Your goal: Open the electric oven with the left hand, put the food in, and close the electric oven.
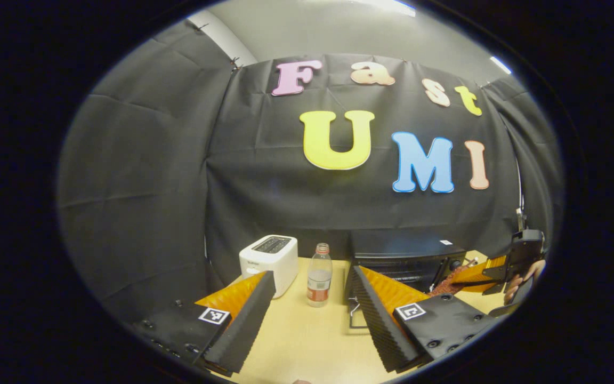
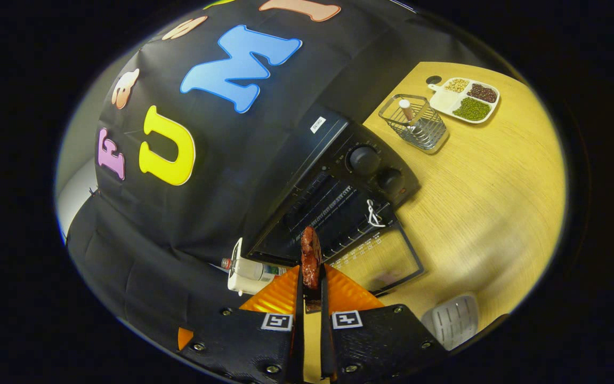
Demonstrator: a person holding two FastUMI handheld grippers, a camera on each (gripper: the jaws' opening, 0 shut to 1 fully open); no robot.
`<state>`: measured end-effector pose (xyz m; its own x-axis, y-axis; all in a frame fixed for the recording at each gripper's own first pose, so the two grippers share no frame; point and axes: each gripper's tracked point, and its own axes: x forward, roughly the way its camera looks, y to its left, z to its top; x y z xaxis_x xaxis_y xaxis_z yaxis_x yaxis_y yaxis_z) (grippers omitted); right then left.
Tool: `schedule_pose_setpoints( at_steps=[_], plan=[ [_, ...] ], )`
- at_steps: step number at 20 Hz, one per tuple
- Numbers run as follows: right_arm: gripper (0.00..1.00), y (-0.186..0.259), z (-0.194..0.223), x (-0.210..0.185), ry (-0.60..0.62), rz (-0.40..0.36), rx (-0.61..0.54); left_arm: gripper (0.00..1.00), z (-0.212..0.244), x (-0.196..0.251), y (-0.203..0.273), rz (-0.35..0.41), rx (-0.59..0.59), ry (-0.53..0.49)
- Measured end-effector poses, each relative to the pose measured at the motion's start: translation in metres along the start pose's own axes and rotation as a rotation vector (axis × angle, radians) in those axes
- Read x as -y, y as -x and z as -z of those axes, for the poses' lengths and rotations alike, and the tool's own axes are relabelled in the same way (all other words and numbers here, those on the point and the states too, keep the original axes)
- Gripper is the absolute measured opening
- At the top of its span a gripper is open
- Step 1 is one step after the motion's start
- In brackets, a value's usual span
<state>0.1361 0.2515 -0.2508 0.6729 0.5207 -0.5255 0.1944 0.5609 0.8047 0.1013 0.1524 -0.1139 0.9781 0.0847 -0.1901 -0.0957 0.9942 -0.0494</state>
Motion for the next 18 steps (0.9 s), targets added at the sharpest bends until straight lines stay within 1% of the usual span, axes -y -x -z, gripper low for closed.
schedule_pose_setpoints(
  at_steps=[2,3,4,6,7,10,15,18],
  plan=[
    [0.13,-0.015,-0.001,-0.004,-0.007,-0.005,0.012,0.98,0.0,-0.008,-0.002,-0.008,0.002,-0.006],
    [0.13,-0.023,-0.003,-0.006,-0.008,-0.005,0.019,1.0,0.001,-0.012,-0.003,-0.013,-0.001,-0.01],
    [0.12,-0.03,-0.005,-0.006,-0.011,-0.002,0.028,0.97,0.002,-0.016,-0.005,-0.019,-0.003,-0.013],
    [0.12,-0.045,-0.01,-0.008,-0.015,-0.005,0.049,0.97,0.005,-0.023,-0.009,-0.029,-0.012,-0.016],
    [0.12,-0.053,-0.011,-0.01,-0.018,-0.007,0.058,1.0,0.005,-0.026,-0.009,-0.035,-0.018,-0.018],
    [0.12,-0.075,-0.014,-0.009,-0.02,-0.005,0.07,1.0,0.008,-0.036,-0.01,-0.051,-0.033,-0.024],
    [0.13,-0.109,-0.018,-0.011,-0.029,-0.026,0.104,1.0,0.012,-0.052,-0.011,-0.087,-0.054,-0.04],
    [0.13,-0.122,-0.021,-0.01,-0.013,-0.027,0.107,1.0,0.014,-0.06,-0.009,-0.114,-0.065,-0.04]
  ],
)
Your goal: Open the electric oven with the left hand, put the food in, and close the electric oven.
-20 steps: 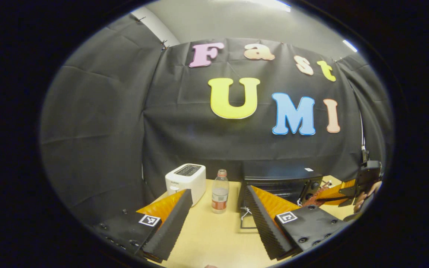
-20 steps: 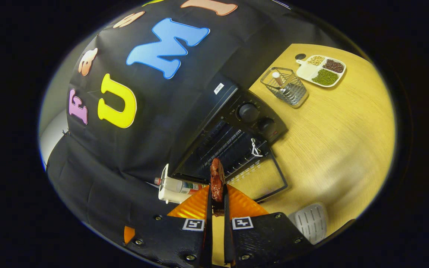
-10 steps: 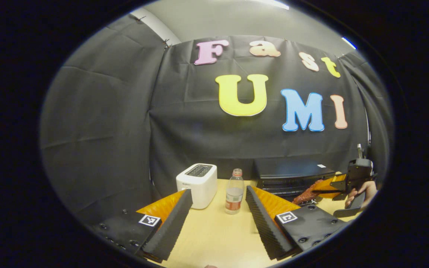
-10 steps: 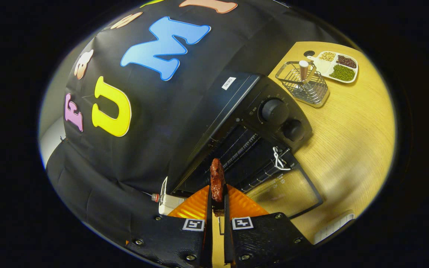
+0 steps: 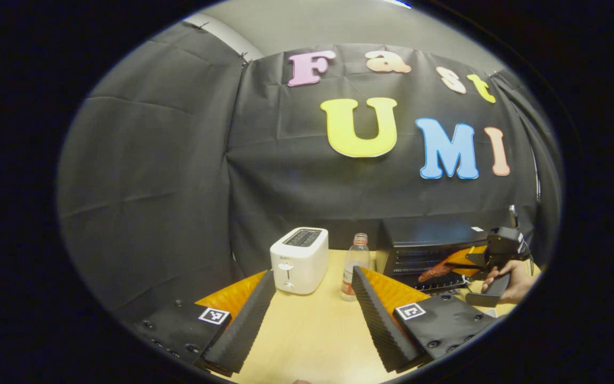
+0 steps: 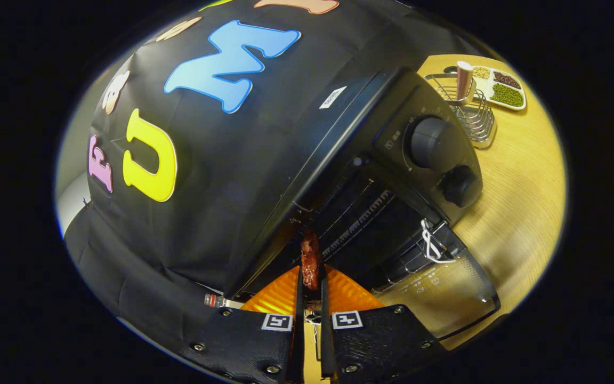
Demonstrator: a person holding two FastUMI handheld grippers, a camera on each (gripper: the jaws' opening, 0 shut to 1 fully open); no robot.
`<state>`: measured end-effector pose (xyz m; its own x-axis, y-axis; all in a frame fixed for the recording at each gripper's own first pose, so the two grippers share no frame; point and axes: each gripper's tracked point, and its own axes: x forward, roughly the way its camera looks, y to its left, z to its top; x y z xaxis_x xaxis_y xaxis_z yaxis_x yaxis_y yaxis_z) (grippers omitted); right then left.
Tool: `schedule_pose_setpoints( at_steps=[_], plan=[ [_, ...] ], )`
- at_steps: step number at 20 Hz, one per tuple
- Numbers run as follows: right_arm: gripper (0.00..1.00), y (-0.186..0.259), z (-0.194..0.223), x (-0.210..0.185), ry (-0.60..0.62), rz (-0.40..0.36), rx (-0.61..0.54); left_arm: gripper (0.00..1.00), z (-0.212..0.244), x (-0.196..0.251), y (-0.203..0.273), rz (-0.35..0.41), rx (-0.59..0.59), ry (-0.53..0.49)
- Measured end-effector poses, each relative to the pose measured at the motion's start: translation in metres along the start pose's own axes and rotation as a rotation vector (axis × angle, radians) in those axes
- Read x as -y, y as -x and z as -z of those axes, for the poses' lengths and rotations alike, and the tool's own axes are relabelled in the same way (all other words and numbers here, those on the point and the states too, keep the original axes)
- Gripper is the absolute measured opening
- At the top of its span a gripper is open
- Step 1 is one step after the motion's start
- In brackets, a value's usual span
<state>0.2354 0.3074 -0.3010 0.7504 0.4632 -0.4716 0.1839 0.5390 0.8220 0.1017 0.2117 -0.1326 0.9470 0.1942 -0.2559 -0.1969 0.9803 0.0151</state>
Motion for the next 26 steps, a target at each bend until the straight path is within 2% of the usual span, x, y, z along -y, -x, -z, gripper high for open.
schedule_pose_setpoints(
  at_steps=[4,12,15,16,17,19,20,21,24,26],
  plan=[
    [0.12,-0.012,-0.001,-0.002,0.016,-0.009,0.012,0.98,0.003,-0.008,0.001,-0.023,-0.01,-0.001],
    [0.12,-0.024,-0.008,0.018,0.097,0.067,0.037,1.0,0.002,-0.001,0.001,-0.017,-0.011,-0.02],
    [0.18,-0.023,-0.012,0.022,0.144,0.087,0.041,0.98,0.003,0.003,0.002,-0.015,-0.013,-0.019],
    [0.11,-0.024,-0.013,0.026,0.169,0.11,0.042,0.98,0.003,0.004,0.002,-0.017,-0.012,-0.019],
    [0.24,-0.023,-0.013,0.029,0.188,0.129,0.044,0.98,0.003,0.005,0.002,-0.017,-0.014,-0.019],
    [0.34,-0.02,-0.015,0.036,0.217,0.159,0.038,1.0,0.003,0.007,0.003,-0.016,-0.015,-0.017],
    [0.5,-0.019,-0.016,0.036,0.22,0.155,0.036,0.98,0.002,0.009,0.004,-0.014,-0.013,-0.018],
    [0.48,-0.016,-0.016,0.036,0.229,0.155,0.035,0.98,0.002,0.011,0.004,-0.012,-0.012,-0.02],
    [0.98,-0.001,-0.033,0.038,0.3,0.181,0.086,1.0,0.002,0.019,0.005,0.0,-0.012,-0.019],
    [0.98,0.01,-0.038,0.033,0.345,0.174,0.103,0.99,0.001,0.03,0.007,0.016,-0.009,-0.014]
  ],
)
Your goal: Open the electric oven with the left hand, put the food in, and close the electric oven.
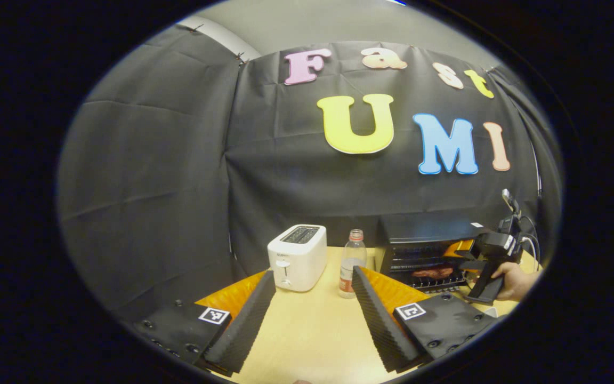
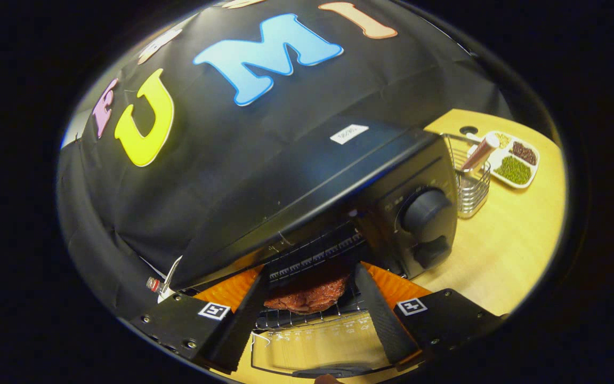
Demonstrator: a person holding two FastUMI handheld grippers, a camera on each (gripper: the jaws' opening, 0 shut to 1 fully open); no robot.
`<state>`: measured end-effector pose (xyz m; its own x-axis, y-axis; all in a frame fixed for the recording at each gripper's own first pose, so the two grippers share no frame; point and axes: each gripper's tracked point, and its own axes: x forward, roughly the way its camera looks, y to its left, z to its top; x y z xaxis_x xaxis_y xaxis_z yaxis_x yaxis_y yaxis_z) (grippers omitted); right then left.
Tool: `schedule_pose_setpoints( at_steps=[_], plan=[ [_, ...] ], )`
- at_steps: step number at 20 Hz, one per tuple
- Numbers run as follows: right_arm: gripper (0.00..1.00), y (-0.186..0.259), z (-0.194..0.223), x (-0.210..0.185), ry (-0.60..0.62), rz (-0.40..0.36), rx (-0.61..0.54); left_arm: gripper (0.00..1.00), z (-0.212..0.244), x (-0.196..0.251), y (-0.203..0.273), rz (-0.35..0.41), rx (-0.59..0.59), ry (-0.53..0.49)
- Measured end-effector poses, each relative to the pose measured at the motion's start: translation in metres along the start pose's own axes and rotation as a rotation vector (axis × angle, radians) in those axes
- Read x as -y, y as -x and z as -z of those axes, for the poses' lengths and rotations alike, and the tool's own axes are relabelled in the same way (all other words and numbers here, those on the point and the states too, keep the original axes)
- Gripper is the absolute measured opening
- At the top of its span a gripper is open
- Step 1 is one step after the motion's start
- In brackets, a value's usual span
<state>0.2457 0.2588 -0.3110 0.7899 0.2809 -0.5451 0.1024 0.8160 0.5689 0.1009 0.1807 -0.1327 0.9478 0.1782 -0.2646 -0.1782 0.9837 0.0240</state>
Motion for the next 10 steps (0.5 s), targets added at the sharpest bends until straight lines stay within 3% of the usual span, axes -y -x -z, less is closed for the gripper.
schedule_pose_setpoints(
  at_steps=[5,10],
  plan=[
    [0.98,0.044,-0.002,-0.004,0.12,-0.044,-0.005,1.0,0.002,0.039,-0.005,0.071,0.002,0.018],
    [0.98,0.096,-0.023,-0.007,0.256,-0.076,0.07,1.0,0.009,0.091,-0.012,0.168,-0.008,0.025]
  ],
)
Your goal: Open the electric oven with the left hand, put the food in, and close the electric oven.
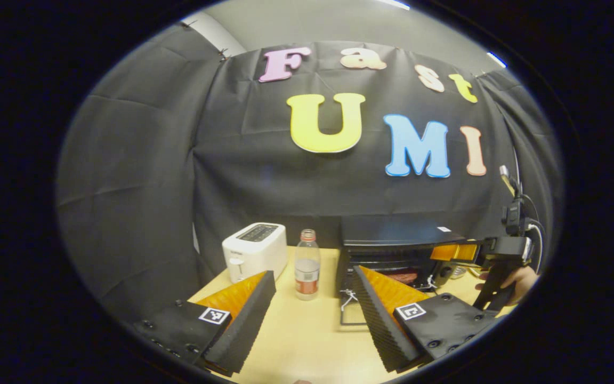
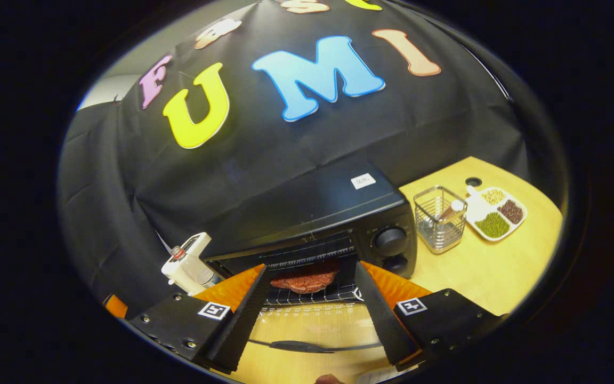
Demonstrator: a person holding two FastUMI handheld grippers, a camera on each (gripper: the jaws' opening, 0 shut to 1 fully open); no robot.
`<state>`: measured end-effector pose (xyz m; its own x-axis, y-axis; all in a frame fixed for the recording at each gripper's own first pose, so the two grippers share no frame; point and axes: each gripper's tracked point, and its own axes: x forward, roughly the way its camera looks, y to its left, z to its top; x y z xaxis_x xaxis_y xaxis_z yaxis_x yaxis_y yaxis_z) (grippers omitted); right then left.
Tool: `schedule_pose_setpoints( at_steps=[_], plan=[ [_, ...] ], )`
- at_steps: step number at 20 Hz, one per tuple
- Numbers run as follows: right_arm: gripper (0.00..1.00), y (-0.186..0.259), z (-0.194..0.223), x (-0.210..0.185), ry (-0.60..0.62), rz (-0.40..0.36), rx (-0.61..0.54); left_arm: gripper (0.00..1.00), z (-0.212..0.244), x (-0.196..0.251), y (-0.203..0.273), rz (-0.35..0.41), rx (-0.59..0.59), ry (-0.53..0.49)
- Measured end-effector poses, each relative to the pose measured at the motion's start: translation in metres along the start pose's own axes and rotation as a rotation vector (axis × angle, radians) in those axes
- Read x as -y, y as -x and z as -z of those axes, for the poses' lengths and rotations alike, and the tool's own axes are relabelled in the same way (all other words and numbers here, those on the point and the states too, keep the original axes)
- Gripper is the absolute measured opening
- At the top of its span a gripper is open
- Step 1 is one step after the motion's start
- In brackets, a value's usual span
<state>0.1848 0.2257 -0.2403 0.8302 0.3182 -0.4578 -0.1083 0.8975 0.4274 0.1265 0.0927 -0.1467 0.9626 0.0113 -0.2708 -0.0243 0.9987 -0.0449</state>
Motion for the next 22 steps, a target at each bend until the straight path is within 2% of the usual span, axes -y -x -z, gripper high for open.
schedule_pose_setpoints(
  at_steps=[5,13,14,16,22],
  plan=[
    [0.98,0.052,-0.028,0.007,0.148,0.005,0.089,0.99,0.023,0.049,-0.008,0.089,-0.047,-0.007],
    [0.98,0.125,-0.073,0.027,0.33,0.083,0.255,0.98,0.07,0.106,-0.02,0.191,-0.169,-0.003],
    [0.97,0.134,-0.078,0.03,0.349,0.096,0.277,1.0,0.079,0.111,-0.021,0.201,-0.191,-0.002],
    [0.98,0.149,-0.087,0.036,0.372,0.12,0.311,0.98,0.096,0.121,-0.025,0.219,-0.237,0.005],
    [0.98,0.183,-0.096,0.062,0.359,0.199,0.338,1.0,0.147,0.146,-0.036,0.261,-0.369,0.002]
  ],
)
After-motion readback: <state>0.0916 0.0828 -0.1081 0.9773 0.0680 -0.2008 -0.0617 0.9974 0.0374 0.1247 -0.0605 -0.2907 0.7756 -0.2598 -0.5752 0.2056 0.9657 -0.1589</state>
